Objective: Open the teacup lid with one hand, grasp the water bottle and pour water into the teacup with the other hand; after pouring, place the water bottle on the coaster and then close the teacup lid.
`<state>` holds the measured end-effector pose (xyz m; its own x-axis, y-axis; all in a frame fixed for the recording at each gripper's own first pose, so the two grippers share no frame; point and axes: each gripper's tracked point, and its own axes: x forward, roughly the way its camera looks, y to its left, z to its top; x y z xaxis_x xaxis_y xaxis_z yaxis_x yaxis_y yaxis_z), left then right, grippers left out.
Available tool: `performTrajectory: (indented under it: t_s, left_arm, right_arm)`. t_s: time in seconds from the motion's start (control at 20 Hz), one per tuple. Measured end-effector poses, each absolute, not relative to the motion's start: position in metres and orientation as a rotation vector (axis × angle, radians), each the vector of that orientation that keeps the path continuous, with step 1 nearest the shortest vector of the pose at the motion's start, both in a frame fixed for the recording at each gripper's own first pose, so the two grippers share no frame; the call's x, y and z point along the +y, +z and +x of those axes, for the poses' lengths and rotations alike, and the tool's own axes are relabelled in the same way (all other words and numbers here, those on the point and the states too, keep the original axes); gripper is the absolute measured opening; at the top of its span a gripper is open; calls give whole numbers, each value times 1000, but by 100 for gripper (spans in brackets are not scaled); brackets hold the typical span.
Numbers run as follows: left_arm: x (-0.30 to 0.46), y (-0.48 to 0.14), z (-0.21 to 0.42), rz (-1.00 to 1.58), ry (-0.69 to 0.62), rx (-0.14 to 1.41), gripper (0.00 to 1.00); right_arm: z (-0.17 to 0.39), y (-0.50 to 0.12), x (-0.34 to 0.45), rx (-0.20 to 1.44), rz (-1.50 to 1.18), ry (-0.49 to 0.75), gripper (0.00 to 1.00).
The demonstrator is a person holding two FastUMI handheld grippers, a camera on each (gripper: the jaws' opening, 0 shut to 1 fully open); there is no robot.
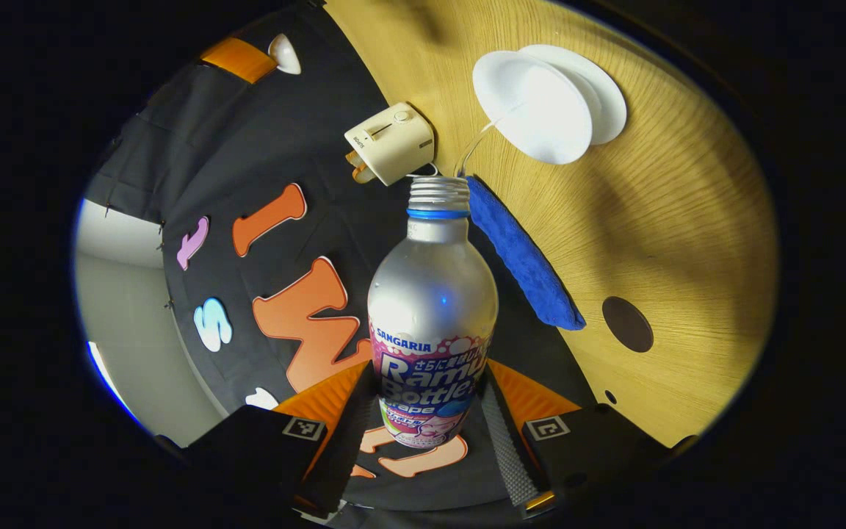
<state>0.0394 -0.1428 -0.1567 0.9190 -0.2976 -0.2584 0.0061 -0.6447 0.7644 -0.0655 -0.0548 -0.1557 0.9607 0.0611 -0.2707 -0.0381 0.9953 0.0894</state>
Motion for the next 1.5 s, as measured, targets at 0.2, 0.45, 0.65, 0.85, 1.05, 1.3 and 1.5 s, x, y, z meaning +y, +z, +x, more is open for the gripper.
performTrajectory:
  t_s: [0.2, 0.45, 0.65, 0.85, 1.05, 1.3, 1.5]
  left_arm:
    - [-145, -166, 36, 2256, -481, -222, 84]
    - [-146, -170, 34, 2247, -489, -233, 85]
    - [-144, -169, 34, 2203, -482, -234, 82]
    - [-145, -157, 34, 2112, -454, -256, 84]
    - [-141, -142, 35, 1984, -414, -245, 80]
    - [-117, -108, 45, 1721, -280, -215, 80]
    - [-106, -92, 47, 1519, -222, -213, 80]
  right_arm:
    - [-63, -157, -51, 279, 72, 56, 23]
    - [-61, -158, -46, 285, 70, 63, 23]
    - [-57, -158, -38, 287, 73, 75, 23]
    - [-51, -156, -28, 285, 83, 94, 23]
    - [-43, -154, -15, 282, 90, 111, 23]
    - [-31, -150, 4, 269, 118, 147, 23]
    - [-22, -147, 16, 265, 127, 162, 23]
